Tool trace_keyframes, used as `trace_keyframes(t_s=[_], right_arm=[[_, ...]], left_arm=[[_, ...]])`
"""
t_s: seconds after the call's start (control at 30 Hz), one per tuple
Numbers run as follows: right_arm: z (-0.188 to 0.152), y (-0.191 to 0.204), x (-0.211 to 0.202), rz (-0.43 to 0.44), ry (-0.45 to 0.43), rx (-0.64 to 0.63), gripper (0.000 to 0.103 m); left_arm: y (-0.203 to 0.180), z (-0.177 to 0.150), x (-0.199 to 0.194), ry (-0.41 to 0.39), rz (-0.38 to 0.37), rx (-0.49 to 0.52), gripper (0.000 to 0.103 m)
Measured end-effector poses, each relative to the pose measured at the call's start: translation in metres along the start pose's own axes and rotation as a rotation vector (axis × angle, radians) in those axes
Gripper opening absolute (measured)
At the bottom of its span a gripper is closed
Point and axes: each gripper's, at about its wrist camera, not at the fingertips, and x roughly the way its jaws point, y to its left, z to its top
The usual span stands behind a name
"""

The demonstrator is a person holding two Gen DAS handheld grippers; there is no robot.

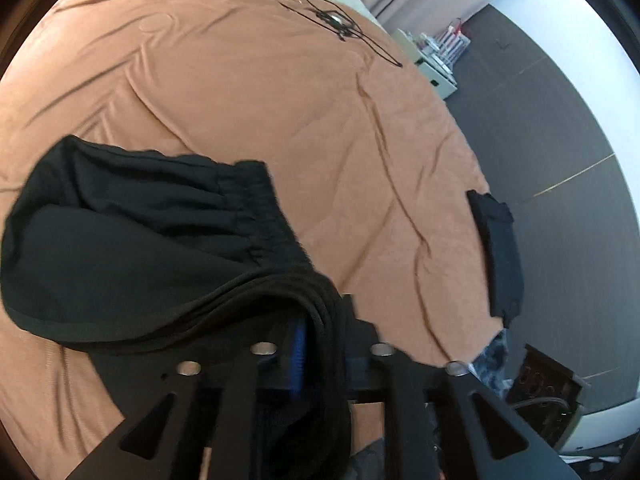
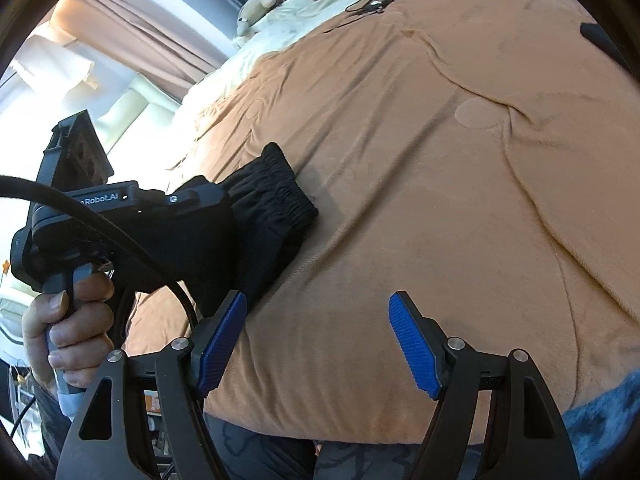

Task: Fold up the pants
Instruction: 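Fold the pants over with both tools, then open both tools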

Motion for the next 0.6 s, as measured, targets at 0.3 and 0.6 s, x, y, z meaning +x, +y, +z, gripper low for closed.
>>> trace_keyframes(t_s=[0.3, 0.6], right_arm=[[0.001, 0.014, 0.004, 0.030, 0.010, -0.039, 0.073], [-0.001, 0.019, 0.006, 0.104, 0.000, -0.056, 0.079]], left_arm=[[0.007, -0.011, -0.050, -0.076, -0.064, 0.021, 0.082], [0.070, -0.024, -0.077, -0.136, 0.007, -0.099, 0.083]])
